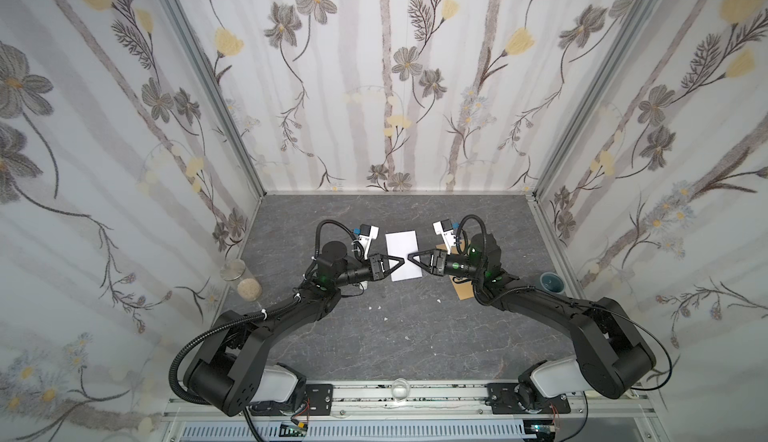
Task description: Place the letter into the envelope and seal it
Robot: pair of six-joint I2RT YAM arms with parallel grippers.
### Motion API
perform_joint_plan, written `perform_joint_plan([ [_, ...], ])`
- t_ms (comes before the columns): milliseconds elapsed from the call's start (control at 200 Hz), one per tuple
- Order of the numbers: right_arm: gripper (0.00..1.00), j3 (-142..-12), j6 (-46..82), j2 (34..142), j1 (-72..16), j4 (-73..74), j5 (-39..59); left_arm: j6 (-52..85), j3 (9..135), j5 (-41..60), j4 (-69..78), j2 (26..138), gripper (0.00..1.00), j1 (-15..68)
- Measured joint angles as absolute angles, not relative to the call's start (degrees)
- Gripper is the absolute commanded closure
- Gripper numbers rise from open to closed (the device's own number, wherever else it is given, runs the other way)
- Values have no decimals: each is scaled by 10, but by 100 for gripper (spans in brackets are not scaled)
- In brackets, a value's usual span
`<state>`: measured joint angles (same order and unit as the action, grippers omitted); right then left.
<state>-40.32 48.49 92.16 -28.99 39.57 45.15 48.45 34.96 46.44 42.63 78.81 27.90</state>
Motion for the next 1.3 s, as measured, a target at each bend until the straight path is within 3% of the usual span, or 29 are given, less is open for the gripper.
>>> perform_joint_plan([
  [240, 62, -409, 524, 927, -254, 455, 473, 497, 352, 484, 426, 798, 100, 278],
  [525, 72, -450, 549, 962, -247, 506, 483, 510, 359, 495, 428, 798, 100, 282],
  [675, 81, -452, 569, 982, -242, 530, 483, 512, 359, 496, 429, 798, 100, 284],
  [755, 100, -454, 575, 990, -240, 545, 487, 512, 359, 496, 429, 798, 100, 284],
  [894, 100, -454, 584, 992, -239, 550, 490, 512, 359, 496, 430, 800, 100, 284],
  [999, 77, -453, 584, 991, -239, 549, 490, 512, 359, 495, 430, 802, 100, 284],
  [1049, 73, -451, 582, 987, -239, 545, 489, 512, 359, 495, 430, 802, 100, 284],
  [1204, 74, -439, 574, 974, -240, 545, 489, 512, 366, 493, 430, 802, 100, 284],
  [1254, 80, -438, 573, 973, -241, 542, 489, 512, 368, 491, 430, 803, 100, 284],
  [1299, 92, -437, 568, 971, -244, 542, 487, 512, 370, 491, 430, 804, 100, 284],
])
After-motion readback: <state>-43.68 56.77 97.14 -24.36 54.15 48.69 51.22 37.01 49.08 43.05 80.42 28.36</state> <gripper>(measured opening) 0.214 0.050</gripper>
